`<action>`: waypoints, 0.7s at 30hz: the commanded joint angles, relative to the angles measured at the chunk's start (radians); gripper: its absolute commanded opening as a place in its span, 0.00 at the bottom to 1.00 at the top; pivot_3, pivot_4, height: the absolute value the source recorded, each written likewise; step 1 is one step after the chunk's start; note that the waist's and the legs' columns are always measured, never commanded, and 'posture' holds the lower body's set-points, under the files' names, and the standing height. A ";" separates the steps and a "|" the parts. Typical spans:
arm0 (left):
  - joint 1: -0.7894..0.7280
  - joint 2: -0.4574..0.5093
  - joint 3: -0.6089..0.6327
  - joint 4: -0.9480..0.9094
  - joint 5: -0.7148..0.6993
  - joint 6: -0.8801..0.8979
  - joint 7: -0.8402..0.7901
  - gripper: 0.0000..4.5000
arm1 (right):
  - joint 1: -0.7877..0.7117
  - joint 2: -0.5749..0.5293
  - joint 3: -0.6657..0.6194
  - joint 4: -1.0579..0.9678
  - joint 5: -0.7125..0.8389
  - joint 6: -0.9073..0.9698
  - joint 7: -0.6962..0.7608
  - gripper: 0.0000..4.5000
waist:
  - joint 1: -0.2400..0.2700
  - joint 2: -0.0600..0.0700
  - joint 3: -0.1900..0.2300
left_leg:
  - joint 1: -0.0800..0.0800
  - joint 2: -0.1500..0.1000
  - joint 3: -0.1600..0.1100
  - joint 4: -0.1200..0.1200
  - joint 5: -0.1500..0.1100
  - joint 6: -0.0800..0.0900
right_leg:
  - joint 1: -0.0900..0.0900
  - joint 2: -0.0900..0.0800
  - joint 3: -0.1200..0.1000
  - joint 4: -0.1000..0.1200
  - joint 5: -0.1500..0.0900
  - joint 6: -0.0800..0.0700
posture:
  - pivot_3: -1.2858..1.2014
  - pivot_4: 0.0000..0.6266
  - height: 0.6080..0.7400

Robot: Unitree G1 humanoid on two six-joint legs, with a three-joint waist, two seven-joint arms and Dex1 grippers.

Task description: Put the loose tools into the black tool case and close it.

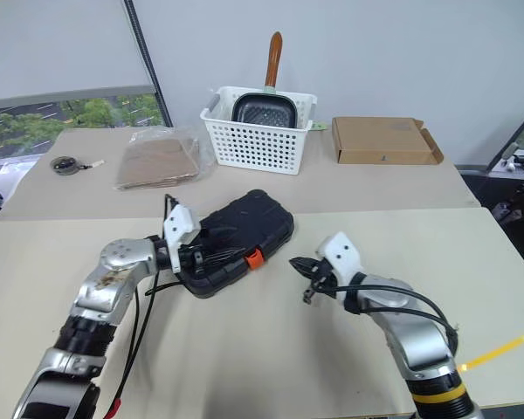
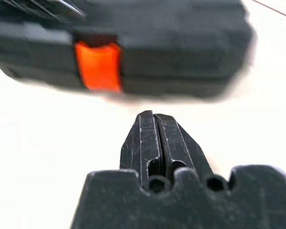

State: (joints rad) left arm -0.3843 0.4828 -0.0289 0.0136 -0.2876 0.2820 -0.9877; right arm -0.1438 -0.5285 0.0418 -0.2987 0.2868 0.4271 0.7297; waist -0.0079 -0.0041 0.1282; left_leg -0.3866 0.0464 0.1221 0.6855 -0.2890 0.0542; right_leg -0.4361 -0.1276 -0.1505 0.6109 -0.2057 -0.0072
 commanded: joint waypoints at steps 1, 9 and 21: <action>0.150 0.068 0.121 -0.125 -0.088 0.154 0.054 0.63 | 0.012 -0.042 -0.118 0.102 0.050 -0.159 0.098 0.23 | -0.006 -0.002 0.003 | 0.001 0.001 0.000 -0.001 0.001 -0.001 | 0.000 0.000 0.000 0.000 0.000 0.000 | 0.52 0.24 0.70; 0.504 0.130 0.379 -0.343 -0.187 0.185 0.123 0.63 | 0.085 -0.093 -0.220 0.280 0.088 -0.342 0.243 0.83 | 0.006 -0.002 0.013 | 0.002 0.002 0.000 -0.006 0.003 -0.005 | -0.001 0.002 0.001 0.000 -0.002 -0.002 | 0.52 0.24 0.70; 0.732 0.062 0.380 -0.328 -0.116 0.005 0.177 0.63 | 0.119 -0.095 -0.267 0.371 0.104 -0.444 0.279 0.99 | 0.038 -0.003 0.020 | 0.001 0.000 -0.001 -0.005 -0.002 -0.010 | -0.002 -0.002 0.000 -0.001 -0.002 -0.003 | 0.52 0.24 0.70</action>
State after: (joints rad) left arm 0.3531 0.5472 0.3617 -0.3091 -0.4178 0.3238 -0.8211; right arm -0.0167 -0.6144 -0.1906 0.0762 0.3754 0.0122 1.0029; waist 0.0296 -0.0076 0.1482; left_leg -0.3860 0.0469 0.1216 0.6807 -0.2906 0.0445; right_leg -0.4382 -0.1297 -0.1508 0.6106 -0.2077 -0.0105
